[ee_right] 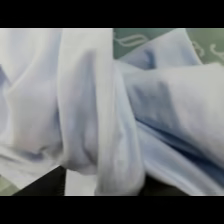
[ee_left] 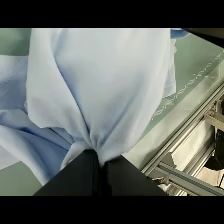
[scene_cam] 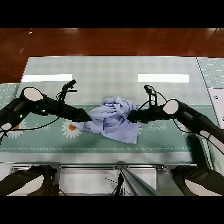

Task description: Fold the shirts.

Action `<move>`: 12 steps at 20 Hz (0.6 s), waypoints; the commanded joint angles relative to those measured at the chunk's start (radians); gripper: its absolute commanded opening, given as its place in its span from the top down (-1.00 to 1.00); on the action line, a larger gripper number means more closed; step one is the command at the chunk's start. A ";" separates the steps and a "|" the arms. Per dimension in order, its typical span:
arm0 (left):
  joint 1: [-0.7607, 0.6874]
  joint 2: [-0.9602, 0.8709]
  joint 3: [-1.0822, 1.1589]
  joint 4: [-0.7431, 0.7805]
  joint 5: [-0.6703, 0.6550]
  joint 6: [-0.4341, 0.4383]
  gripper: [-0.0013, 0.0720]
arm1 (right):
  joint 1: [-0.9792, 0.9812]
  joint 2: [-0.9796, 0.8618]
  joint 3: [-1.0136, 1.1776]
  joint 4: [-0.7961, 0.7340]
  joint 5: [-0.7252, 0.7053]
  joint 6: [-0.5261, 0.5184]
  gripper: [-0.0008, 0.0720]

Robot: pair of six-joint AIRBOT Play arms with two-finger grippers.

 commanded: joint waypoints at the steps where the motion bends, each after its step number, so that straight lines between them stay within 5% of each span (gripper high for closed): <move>1: 0.000 -0.001 0.000 0.001 0.002 0.001 0.89 | 0.038 -0.061 -0.002 0.019 -0.109 0.056 0.48; 2: 0.002 0.000 0.000 0.002 0.003 0.014 0.90 | 0.026 -0.055 0.001 0.018 -0.093 0.055 0.89; 8: 0.079 0.135 0.148 0.090 -0.028 0.018 0.90 | -0.154 0.280 0.192 -0.276 0.261 0.011 0.89; 12: 0.139 0.295 0.465 0.062 -0.073 -0.031 0.90 | -0.299 0.531 0.445 -0.325 0.304 0.022 0.89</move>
